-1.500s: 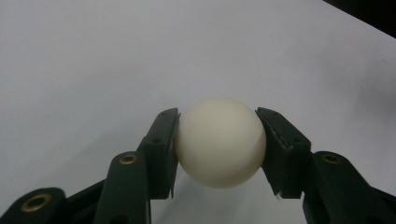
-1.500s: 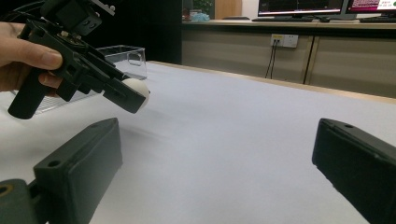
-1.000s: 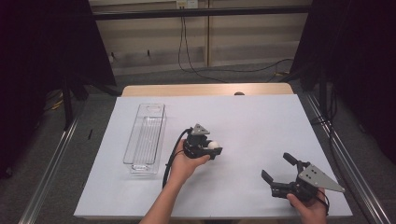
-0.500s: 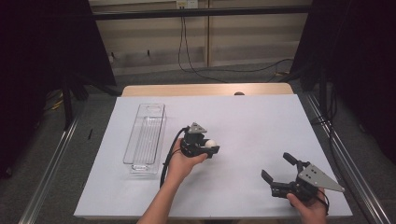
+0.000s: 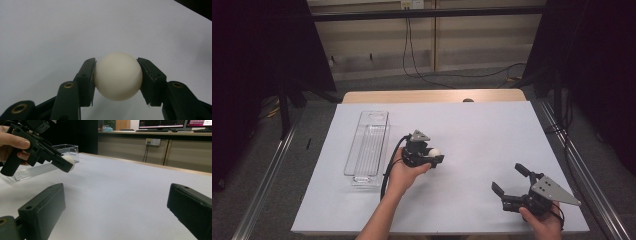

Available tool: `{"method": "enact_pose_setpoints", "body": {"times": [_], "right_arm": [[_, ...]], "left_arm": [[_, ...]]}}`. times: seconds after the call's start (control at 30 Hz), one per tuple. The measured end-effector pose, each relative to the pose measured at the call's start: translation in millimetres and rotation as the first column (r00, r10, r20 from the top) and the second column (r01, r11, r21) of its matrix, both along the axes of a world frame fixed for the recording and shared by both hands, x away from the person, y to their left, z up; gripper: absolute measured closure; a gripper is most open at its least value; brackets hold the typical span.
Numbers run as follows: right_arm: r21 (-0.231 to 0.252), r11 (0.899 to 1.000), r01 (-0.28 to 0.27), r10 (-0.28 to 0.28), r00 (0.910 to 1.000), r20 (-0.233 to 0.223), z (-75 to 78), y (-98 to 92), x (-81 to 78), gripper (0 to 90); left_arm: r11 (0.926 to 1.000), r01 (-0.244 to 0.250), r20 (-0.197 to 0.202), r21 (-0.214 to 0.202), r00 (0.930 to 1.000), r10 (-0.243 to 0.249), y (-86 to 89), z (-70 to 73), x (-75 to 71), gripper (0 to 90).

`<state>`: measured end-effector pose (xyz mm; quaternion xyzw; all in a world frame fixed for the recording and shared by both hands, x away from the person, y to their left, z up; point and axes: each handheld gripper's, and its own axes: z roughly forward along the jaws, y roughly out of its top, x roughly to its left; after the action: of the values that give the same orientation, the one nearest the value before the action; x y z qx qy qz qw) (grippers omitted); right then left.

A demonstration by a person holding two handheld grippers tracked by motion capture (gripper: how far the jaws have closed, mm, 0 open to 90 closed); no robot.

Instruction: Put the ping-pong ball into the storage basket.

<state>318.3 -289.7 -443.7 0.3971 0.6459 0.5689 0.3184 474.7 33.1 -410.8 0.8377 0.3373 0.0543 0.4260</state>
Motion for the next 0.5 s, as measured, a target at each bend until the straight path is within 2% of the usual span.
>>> {"method": "enact_pose_setpoints", "body": {"times": [0.13, 0.27, 0.3, 0.33, 0.4, 0.5], "right_arm": [[-0.001, 1.0, 0.001, -0.001, 1.0, 0.001, 0.4, 0.2, -0.1, 1.2], [0.006, 1.0, 0.004, -0.004, 1.0, 0.0, 0.2, -0.2, 0.3, 1.1], [0.006, 1.0, 0.003, -0.003, 1.0, 0.001, 0.3, -0.4, 0.3, 1.2], [0.004, 1.0, 0.005, -0.005, 1.0, 0.0, 0.4, -0.7, 0.2, 1.1], [0.001, 1.0, 0.002, -0.002, 1.0, 0.001, 0.2, -0.4, 0.6, 1.1], [-0.001, 1.0, -0.002, 0.002, 1.0, -0.003, 0.2, -0.2, 0.8, 1.2]], "left_arm": [[1.0, 0.002, 0.0, 0.007, 1.0, -0.002, 1.3, 1.2, 0.3, 51.2], [0.9999, -0.008, 0.005, -0.007, 0.9999, 0.009, 2.0, 1.1, 0.2, 51.2], [0.9999, 0.004, 0.0, -0.013, 1.0, -0.004, 3.1, 1.5, 0.8, 51.2], [0.9999, -0.011, -0.001, -0.001, 0.9999, 0.011, 3.5, 2.9, -0.1, 51.2], [1.0, -0.007, 0.004, 0.005, 1.0, 0.007, 5.6, 4.0, 0.6, 51.2], [0.9998, -0.015, 0.01, -0.009, 0.9998, 0.015, 7.4, 4.0, 1.0, 51.2]]}}
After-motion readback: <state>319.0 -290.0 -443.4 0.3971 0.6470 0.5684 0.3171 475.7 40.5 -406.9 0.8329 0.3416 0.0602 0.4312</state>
